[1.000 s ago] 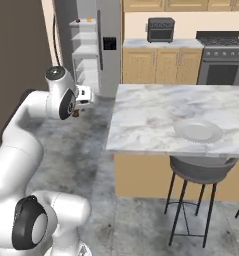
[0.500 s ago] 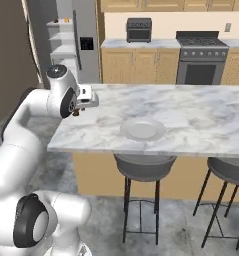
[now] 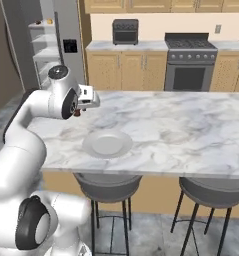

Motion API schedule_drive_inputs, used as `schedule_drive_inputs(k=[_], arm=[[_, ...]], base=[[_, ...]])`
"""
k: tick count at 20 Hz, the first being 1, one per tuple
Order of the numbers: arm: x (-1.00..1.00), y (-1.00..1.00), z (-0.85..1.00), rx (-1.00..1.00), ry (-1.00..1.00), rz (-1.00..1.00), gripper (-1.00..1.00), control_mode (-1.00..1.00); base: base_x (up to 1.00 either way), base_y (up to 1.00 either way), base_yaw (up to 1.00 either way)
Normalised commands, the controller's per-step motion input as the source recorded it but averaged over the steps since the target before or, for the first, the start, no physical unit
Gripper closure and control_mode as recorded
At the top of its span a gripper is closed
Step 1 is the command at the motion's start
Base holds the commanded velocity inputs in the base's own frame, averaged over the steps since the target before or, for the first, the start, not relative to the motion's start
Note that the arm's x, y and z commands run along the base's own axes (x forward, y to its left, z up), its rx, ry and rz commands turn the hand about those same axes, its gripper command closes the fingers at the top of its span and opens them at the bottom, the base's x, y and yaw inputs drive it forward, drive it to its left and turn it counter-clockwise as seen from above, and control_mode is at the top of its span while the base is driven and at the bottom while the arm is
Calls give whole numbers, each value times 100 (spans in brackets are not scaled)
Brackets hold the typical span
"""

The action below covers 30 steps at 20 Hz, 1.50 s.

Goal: Take the cheese, chicken drumstick, and potato from the fridge and place them on the plate on the dining counter to create an appetizer plate.

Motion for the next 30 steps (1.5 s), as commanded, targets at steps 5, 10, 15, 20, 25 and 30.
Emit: schedule_drive_inputs(k=[5,10,15,20,25,30], arm=[[0,0,0,0,0,0,100,100],[0,0,0,0,0,0,100,100],[0,0,0,0,0,0,100,100],[0,-25,-26,0,3,-3,100,-100],[1,-53,-46,0,14,-2,100,-100],[0,-60,-54,0,16,0,100,-100]], base=[[90,-5,0],[48,0,0],[2,-7,0],[0,-3,0],[0,0,0],[0,0,0]])
